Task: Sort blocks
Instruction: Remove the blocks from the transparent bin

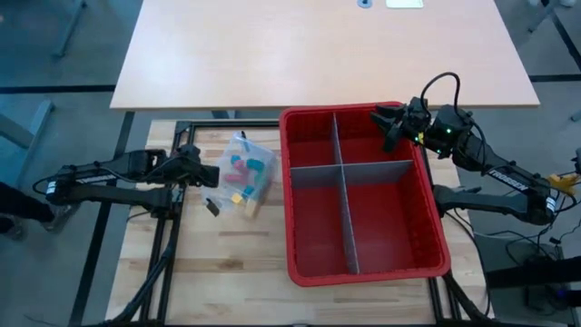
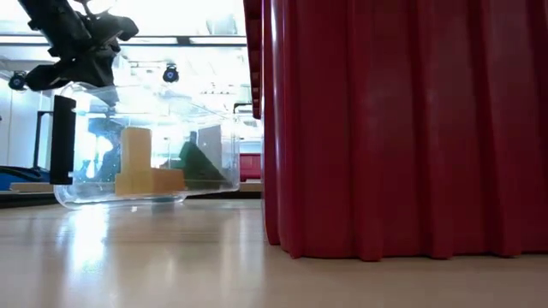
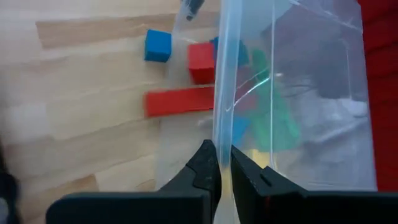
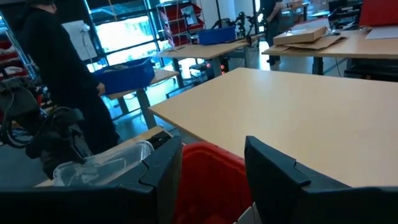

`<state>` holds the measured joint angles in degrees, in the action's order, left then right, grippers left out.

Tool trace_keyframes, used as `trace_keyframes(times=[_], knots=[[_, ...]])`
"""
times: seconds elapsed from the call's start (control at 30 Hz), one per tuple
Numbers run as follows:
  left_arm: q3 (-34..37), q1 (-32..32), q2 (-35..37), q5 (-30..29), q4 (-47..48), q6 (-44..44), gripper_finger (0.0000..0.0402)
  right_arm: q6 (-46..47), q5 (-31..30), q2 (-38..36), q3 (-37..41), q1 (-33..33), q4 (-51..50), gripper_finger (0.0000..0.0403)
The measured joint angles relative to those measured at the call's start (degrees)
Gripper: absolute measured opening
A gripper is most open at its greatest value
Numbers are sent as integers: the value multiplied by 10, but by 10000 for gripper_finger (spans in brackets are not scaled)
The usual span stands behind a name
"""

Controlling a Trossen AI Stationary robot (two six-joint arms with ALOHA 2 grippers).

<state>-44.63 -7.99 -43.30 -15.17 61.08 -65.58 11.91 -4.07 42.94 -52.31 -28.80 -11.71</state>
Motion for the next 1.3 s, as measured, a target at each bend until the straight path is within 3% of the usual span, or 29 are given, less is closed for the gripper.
trace_keyframes(times=[0.2,0.3,0.67,0.83,1.0,1.3], knots=[[-25,1,-8,-15,31,31,36,-3,0,2,0,0,0,150],[-25,5,-9,13,20,49,55,-8,0,3,0,0,-1,154],[-22,7,-25,63,12,51,191,-6,0,4,0,0,-1,152],[-22,8,-30,88,11,62,234,-6,0,4,0,0,-1,157],[-23,8,-13,99,39,62,245,-6,0,4,0,0,-1,155],[-25,8,19,145,92,49,219,-15,0,4,0,0,-1,153]])
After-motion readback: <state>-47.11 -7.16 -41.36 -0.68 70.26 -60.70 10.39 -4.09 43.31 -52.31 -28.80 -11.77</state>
